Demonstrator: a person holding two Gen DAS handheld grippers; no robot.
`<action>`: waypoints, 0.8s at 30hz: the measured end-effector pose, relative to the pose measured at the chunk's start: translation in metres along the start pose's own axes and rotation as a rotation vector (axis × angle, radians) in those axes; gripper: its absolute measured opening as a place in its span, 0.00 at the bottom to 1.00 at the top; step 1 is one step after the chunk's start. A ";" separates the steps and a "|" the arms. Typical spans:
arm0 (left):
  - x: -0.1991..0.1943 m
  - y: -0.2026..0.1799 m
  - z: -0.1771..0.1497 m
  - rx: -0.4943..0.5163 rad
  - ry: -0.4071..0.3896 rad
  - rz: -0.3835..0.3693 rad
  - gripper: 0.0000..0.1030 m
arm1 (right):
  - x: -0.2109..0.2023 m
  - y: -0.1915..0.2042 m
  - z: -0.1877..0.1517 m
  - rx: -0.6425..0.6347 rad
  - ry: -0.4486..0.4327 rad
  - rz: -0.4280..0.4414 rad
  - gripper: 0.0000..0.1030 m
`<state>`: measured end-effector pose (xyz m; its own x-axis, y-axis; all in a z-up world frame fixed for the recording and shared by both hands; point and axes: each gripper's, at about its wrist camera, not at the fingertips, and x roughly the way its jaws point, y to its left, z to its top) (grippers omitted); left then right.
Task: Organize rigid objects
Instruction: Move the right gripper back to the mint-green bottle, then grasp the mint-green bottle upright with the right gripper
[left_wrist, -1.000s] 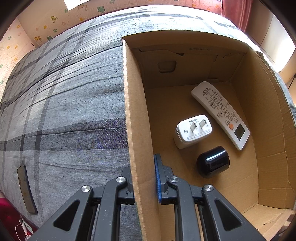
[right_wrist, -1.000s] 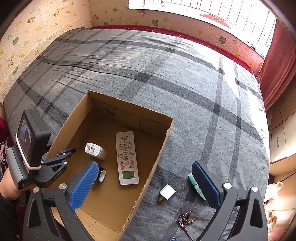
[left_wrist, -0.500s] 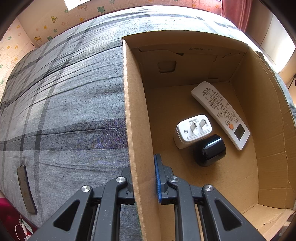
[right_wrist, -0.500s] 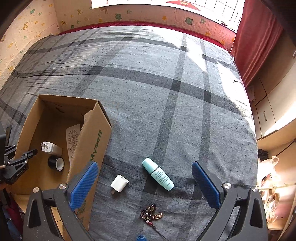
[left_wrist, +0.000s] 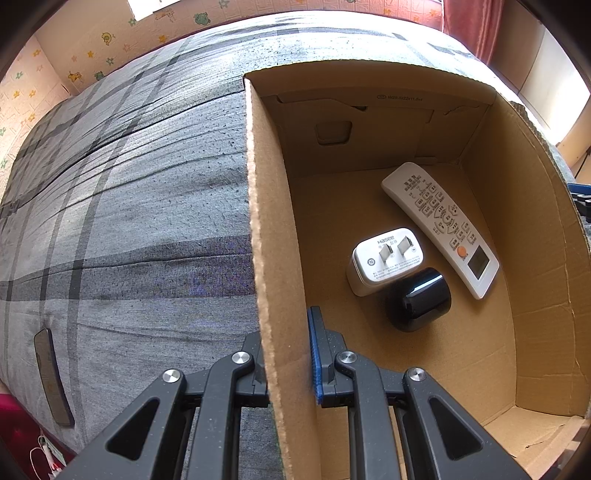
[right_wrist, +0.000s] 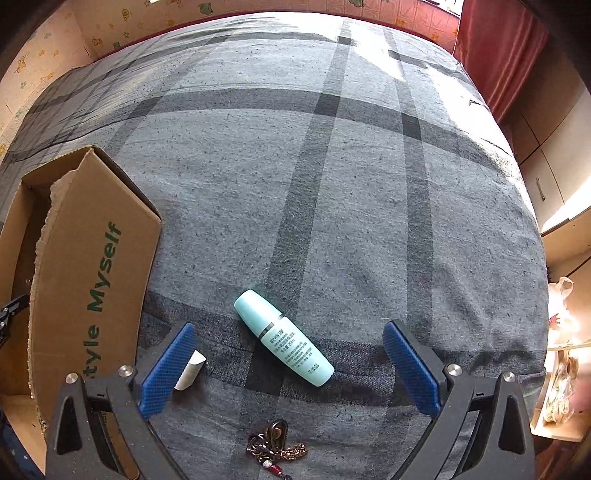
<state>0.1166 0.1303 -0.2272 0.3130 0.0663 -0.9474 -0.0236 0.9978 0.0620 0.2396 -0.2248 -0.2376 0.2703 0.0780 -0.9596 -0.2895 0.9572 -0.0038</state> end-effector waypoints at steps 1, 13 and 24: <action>0.000 0.000 0.000 0.000 0.000 0.001 0.15 | 0.006 0.000 0.000 -0.005 0.011 -0.004 1.00; 0.001 0.000 -0.001 -0.002 0.000 -0.002 0.15 | 0.057 -0.008 -0.003 -0.023 0.081 0.001 1.00; 0.001 -0.001 0.000 0.003 0.001 0.002 0.15 | 0.080 -0.021 -0.001 -0.017 0.133 0.012 1.00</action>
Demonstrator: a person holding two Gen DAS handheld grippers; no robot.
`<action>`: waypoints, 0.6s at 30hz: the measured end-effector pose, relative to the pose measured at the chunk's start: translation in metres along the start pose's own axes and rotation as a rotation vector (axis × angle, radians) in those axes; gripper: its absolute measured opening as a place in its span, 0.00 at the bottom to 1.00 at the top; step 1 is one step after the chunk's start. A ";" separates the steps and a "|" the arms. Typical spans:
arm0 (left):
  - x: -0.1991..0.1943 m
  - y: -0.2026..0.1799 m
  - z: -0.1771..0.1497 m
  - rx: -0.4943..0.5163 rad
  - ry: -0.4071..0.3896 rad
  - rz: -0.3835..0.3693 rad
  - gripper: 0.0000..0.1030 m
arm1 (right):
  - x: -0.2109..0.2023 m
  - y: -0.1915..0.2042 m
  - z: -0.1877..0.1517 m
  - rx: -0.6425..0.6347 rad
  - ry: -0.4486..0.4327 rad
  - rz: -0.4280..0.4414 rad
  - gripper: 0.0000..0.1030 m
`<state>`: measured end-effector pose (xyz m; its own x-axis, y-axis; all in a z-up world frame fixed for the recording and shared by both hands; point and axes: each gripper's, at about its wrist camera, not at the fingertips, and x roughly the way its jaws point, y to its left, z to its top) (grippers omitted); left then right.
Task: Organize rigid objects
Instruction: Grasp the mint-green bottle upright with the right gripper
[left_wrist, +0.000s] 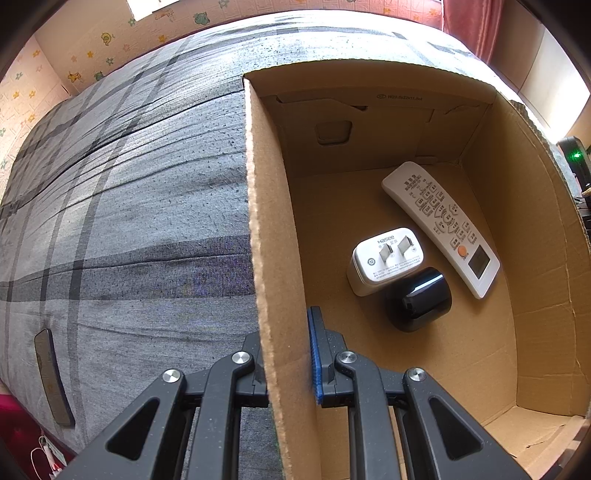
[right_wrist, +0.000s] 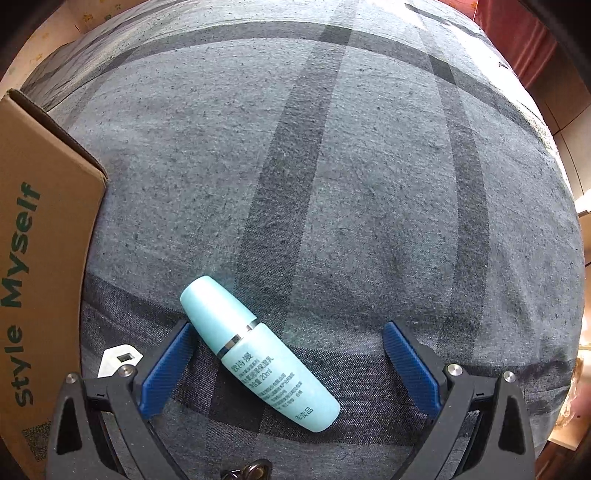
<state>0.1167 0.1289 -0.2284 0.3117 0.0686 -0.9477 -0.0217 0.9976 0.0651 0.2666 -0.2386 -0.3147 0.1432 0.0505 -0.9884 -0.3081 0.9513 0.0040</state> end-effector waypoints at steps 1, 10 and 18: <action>0.000 0.000 0.000 0.000 0.000 0.001 0.15 | 0.001 0.000 0.002 -0.001 0.002 -0.004 1.00; 0.002 -0.004 0.000 0.004 0.002 0.006 0.15 | -0.014 0.020 0.001 -0.009 0.006 -0.007 0.82; 0.001 -0.002 0.000 0.000 0.002 0.004 0.15 | -0.034 0.034 -0.009 -0.028 0.012 -0.035 0.26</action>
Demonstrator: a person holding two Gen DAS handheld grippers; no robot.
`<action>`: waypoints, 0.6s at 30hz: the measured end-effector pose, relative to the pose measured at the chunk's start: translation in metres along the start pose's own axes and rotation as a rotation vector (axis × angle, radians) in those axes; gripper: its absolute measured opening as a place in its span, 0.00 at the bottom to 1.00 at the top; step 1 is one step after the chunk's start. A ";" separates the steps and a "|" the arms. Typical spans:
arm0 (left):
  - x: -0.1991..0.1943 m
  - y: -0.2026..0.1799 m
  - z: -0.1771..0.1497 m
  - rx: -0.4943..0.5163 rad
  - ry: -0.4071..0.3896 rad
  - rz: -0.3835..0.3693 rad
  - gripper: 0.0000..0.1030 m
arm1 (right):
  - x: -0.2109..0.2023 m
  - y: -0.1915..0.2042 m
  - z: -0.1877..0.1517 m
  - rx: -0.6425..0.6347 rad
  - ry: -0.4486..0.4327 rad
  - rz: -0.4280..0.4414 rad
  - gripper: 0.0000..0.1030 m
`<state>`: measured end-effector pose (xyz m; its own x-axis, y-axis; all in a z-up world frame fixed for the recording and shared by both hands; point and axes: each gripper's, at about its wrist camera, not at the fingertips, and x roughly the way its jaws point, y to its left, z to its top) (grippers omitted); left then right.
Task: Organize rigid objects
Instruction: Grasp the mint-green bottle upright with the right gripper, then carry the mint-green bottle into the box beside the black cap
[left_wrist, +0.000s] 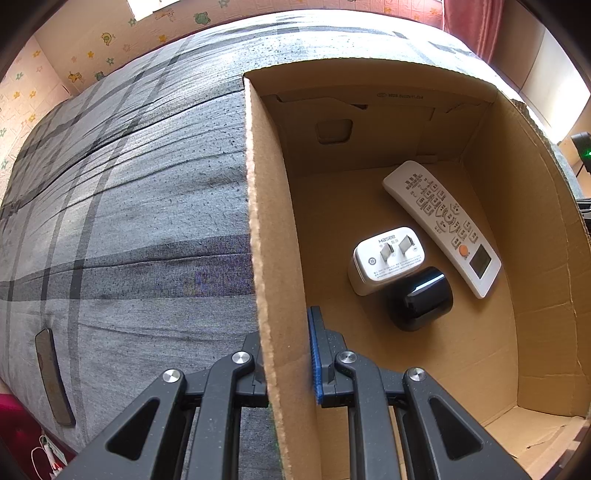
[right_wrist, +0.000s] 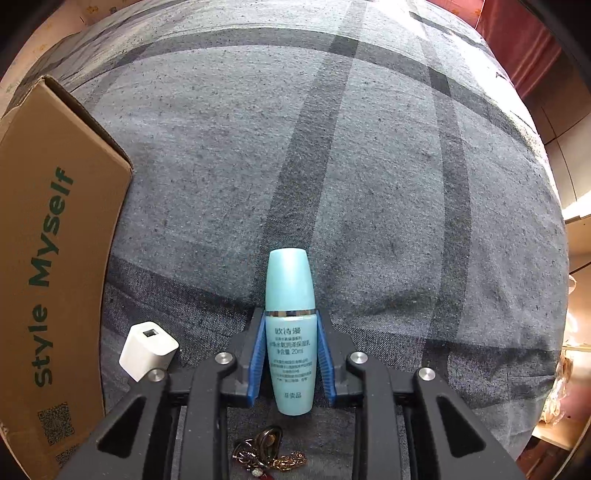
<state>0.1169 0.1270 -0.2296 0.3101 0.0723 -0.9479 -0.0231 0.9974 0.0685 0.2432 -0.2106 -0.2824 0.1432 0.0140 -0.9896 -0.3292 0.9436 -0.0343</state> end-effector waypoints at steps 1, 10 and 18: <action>0.000 0.000 0.000 0.000 0.000 0.000 0.15 | -0.002 0.002 -0.002 -0.002 -0.003 -0.011 0.26; 0.000 0.000 0.001 0.004 0.002 0.002 0.15 | -0.033 0.006 -0.017 0.033 -0.029 0.006 0.26; 0.000 -0.002 0.002 0.007 0.002 0.006 0.15 | -0.066 0.010 -0.024 0.031 -0.045 0.016 0.26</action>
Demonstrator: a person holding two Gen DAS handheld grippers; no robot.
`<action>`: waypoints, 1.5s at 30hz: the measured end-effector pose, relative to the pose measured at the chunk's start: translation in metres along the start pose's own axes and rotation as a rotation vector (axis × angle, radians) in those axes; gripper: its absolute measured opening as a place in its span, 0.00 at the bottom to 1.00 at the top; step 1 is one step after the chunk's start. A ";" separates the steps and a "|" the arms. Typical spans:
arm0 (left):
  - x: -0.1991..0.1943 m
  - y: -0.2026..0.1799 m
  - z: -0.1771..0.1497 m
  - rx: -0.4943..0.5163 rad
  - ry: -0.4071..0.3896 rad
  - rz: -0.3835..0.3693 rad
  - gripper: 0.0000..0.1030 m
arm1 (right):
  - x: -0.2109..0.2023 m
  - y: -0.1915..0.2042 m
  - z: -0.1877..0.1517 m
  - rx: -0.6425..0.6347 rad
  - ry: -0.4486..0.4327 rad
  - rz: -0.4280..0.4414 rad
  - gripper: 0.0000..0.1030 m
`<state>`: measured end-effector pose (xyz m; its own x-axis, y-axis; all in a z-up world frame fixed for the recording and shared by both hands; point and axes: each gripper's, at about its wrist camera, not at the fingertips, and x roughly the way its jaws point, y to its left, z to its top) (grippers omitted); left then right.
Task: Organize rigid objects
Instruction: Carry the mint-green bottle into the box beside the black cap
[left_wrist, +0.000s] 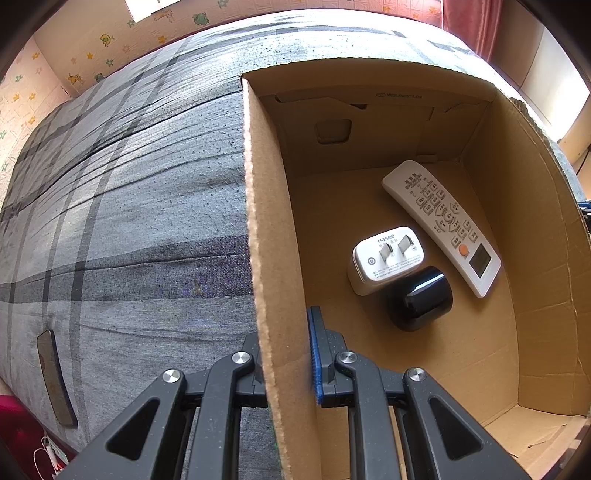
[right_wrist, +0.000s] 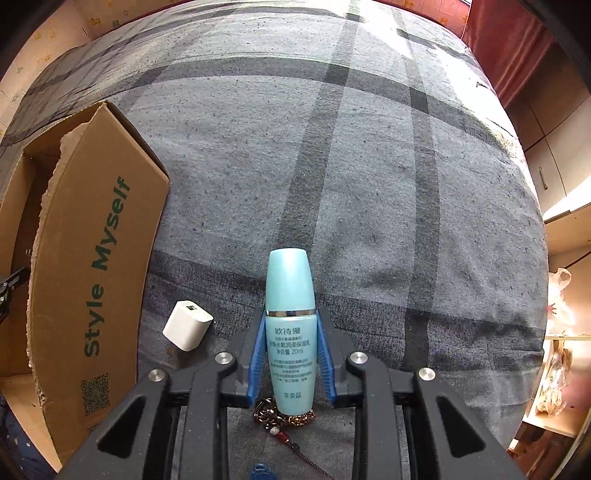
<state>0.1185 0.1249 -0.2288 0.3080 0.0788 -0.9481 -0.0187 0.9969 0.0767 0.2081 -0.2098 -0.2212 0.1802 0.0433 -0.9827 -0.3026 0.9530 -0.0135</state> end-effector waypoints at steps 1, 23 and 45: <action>0.000 0.000 0.000 0.001 0.000 0.001 0.15 | -0.003 -0.002 -0.001 -0.001 -0.002 -0.004 0.26; 0.000 -0.003 0.000 0.006 -0.001 0.008 0.15 | -0.090 0.058 0.002 -0.114 -0.080 0.038 0.26; -0.001 -0.004 0.000 0.007 -0.001 0.011 0.15 | -0.096 0.174 -0.005 -0.281 -0.092 0.135 0.26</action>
<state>0.1184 0.1203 -0.2279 0.3090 0.0893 -0.9469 -0.0150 0.9959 0.0890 0.1338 -0.0491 -0.1304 0.2007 0.2024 -0.9585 -0.5733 0.8176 0.0526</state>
